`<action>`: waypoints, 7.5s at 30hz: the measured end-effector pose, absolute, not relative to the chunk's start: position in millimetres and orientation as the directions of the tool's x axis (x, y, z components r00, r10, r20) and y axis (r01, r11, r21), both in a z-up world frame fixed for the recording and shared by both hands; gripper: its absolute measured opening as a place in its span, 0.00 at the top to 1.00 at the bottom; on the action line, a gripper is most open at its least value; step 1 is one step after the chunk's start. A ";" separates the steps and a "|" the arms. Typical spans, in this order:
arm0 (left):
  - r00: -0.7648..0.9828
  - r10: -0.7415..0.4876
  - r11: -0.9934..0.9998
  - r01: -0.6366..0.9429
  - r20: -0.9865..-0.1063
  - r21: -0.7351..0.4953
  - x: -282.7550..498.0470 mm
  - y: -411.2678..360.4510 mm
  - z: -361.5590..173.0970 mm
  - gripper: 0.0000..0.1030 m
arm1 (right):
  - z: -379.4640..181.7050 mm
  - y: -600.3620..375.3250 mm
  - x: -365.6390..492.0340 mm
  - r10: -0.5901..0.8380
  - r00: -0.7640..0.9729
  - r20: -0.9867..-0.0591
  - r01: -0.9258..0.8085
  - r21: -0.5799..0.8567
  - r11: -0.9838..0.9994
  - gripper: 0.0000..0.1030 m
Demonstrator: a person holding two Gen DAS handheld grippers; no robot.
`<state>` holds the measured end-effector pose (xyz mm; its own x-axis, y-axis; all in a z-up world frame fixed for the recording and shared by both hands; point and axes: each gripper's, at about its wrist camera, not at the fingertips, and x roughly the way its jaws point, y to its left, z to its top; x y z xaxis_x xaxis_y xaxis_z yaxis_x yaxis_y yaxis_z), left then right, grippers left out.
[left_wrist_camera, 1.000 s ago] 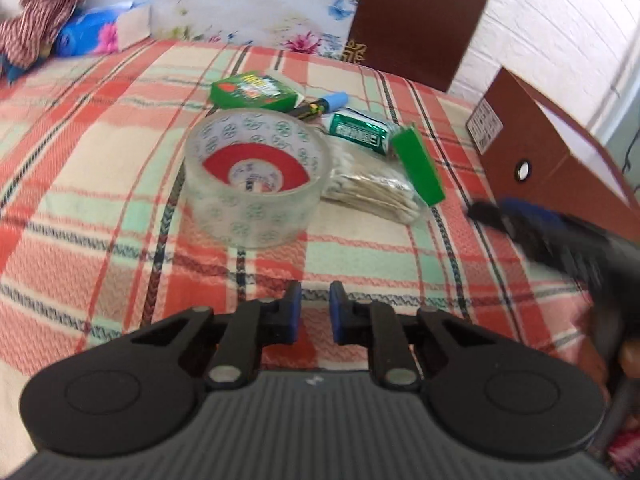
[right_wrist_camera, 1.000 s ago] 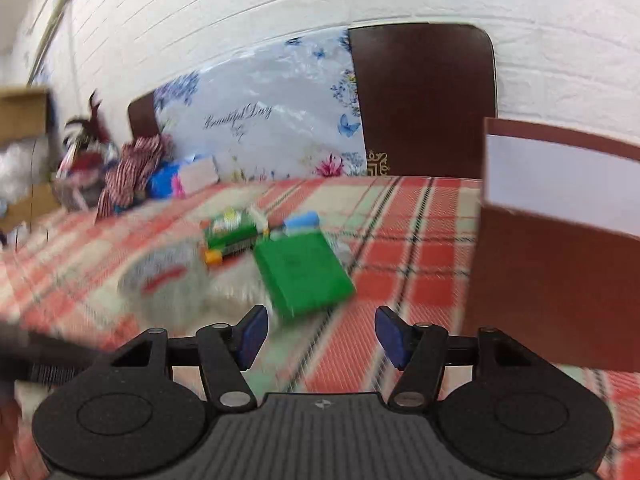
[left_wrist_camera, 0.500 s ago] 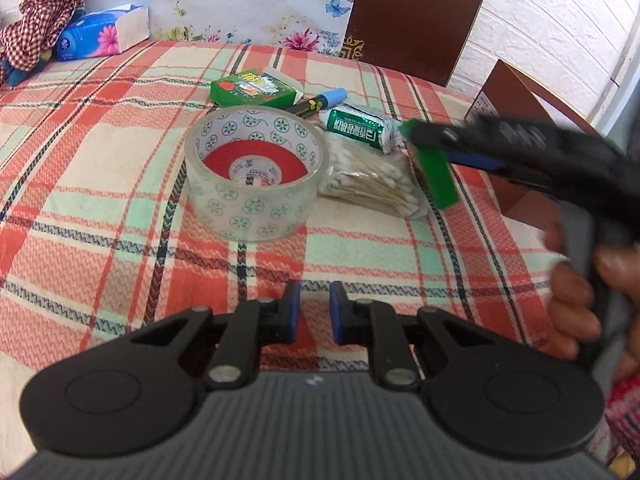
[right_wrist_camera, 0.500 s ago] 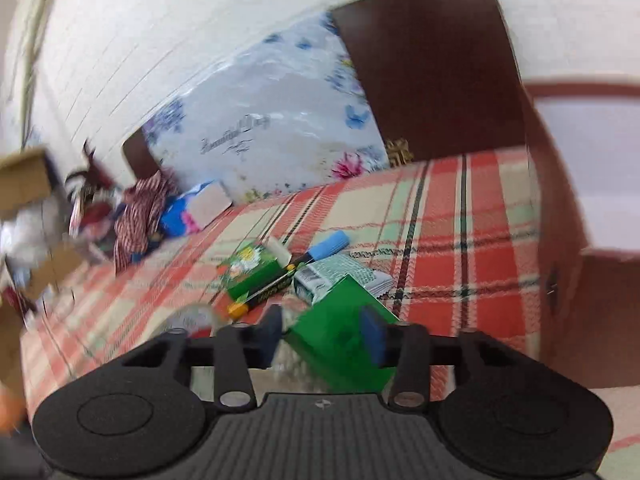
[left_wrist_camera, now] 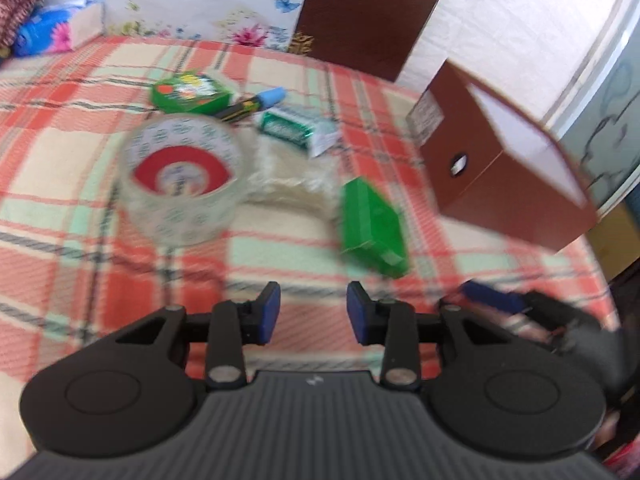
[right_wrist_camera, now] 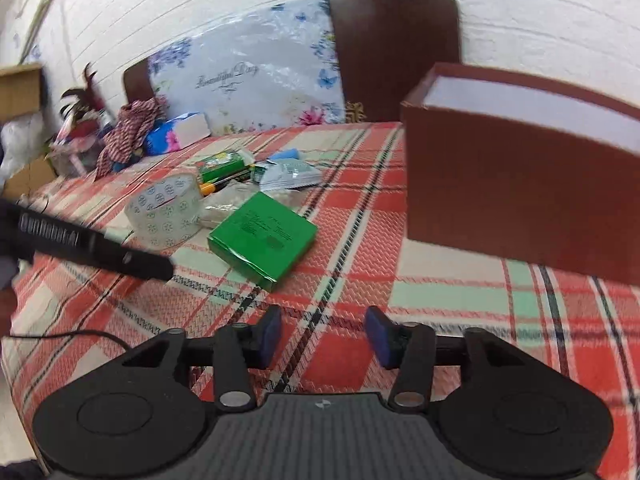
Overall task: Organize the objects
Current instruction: 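Grasp the green square box with the right gripper, then carry the green box into the brown box and open the right gripper, then move the right gripper to the clear packing tape roll, then close the right gripper on the rim of the clear packing tape, then carry the clear tape into the brown box and open the right gripper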
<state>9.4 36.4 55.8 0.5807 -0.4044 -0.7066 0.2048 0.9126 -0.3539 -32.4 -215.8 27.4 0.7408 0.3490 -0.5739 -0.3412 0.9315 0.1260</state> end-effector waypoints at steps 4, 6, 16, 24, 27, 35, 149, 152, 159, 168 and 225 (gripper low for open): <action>0.581 -0.413 0.907 0.191 -0.701 -0.376 32.6 19.0 66.7 0.47 | 27.0 -187.7 -17.0 0.370 0.728 -0.577 -0.430 0.036 0.902 0.38; 0.579 -0.388 0.920 0.195 -0.717 -0.341 44.6 6.7 68.5 0.47 | 25.9 -175.6 -6.3 0.378 0.716 -0.587 -0.444 0.034 0.895 0.38; 0.476 -0.443 0.896 0.236 -0.760 -0.375 45.5 -23.1 51.5 0.73 | 21.6 -179.4 -9.8 0.377 0.706 -0.599 -0.409 0.089 0.908 0.47; 0.332 -0.566 0.800 0.445 -0.755 -0.404 7.0 -109.2 42.1 0.73 | 25.5 -247.0 -83.4 0.210 0.779 -0.591 -0.237 0.033 0.971 0.45; 0.285 -0.593 0.755 0.522 -0.753 -0.397 -0.1 -149.4 43.0 0.73 | 28.4 -280.6 -99.7 0.145 0.792 -0.593 -0.136 0.060 0.989 0.45; 0.234 -0.608 0.678 0.651 -0.758 -0.342 -14.0 -231.8 47.4 0.73 | 24.1 -342.2 -118.8 0.013 0.811 -0.585 0.024 0.056 0.998 0.44; 0.545 -0.348 0.937 0.193 -0.763 -0.290 -8.8 10.6 57.5 0.77 | 20.6 -155.1 -73.2 0.380 0.724 -0.576 -0.490 -0.042 0.871 0.21; 0.535 -0.368 0.928 0.260 -0.761 -0.266 -8.1 -12.8 62.8 0.77 | 24.5 -173.2 -79.5 0.339 0.750 -0.567 -0.442 -0.050 0.895 0.21; 0.462 -0.421 0.868 0.454 -0.780 -0.200 -9.8 -101.1 61.5 0.77 | 21.3 -238.8 -96.0 0.195 0.791 -0.580 -0.274 -0.050 0.960 0.21; 0.415 -0.498 0.774 0.608 -0.762 -0.175 -16.0 -191.2 69.6 0.77 | 26.3 -305.4 -114.2 0.044 0.833 -0.552 -0.105 -0.080 0.991 0.21; 0.709 -0.372 0.884 0.468 -0.600 0.005 113.5 -217.5 121.9 0.66 | 54.9 -355.8 55.3 0.042 0.947 -0.320 -0.022 0.065 0.998 0.14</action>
<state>113.5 -217.5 121.9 0.7086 -0.3720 -0.5995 0.4683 0.8835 0.0053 55.3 -355.8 54.9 0.9466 0.0417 -0.3198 -0.0221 0.9977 0.0647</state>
